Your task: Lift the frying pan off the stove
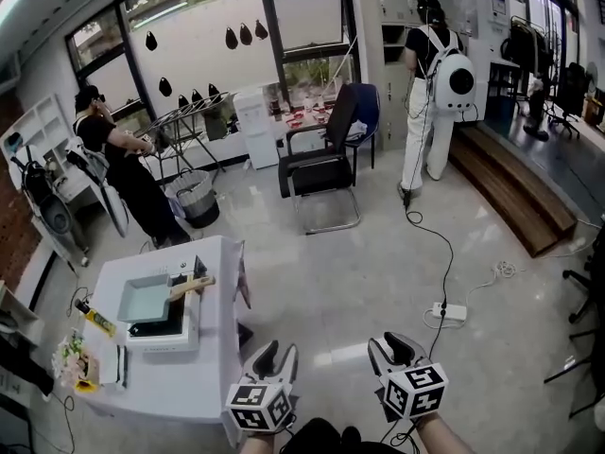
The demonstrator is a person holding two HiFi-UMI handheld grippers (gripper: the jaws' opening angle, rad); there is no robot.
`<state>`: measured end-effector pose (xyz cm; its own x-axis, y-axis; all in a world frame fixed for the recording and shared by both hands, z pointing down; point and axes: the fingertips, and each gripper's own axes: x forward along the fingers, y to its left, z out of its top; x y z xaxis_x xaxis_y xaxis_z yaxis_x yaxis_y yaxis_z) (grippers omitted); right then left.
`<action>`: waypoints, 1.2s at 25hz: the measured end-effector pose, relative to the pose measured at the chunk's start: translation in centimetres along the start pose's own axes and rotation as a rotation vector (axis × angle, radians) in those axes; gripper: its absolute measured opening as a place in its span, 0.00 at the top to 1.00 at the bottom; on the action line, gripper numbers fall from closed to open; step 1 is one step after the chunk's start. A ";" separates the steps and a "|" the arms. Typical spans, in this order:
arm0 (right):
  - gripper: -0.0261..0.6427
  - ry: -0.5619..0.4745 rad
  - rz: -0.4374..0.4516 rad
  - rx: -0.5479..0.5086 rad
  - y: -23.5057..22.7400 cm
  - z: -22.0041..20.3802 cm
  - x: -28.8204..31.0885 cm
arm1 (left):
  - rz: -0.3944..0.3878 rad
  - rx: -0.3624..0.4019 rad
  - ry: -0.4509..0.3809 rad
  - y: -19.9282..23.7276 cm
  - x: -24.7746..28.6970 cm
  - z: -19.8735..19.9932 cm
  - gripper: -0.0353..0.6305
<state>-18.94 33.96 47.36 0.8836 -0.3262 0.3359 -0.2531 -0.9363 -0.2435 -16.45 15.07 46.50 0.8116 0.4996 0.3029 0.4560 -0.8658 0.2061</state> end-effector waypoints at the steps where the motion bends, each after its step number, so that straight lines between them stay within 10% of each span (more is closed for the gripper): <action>1: 0.76 0.007 0.000 0.005 -0.1 -0.3 0.0 | 0.006 -0.004 0.007 0.2 0.1 -0.3 0.74; 30: 0.64 0.012 0.017 0.031 -5.4 7.8 19.2 | -0.009 -0.016 0.006 10.3 19.3 6.8 0.66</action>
<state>2.43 33.74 48.05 0.8745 -0.3439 0.3420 -0.2558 -0.9261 -0.2773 6.41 15.65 48.15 0.8052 0.5076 0.3066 0.4572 -0.8607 0.2240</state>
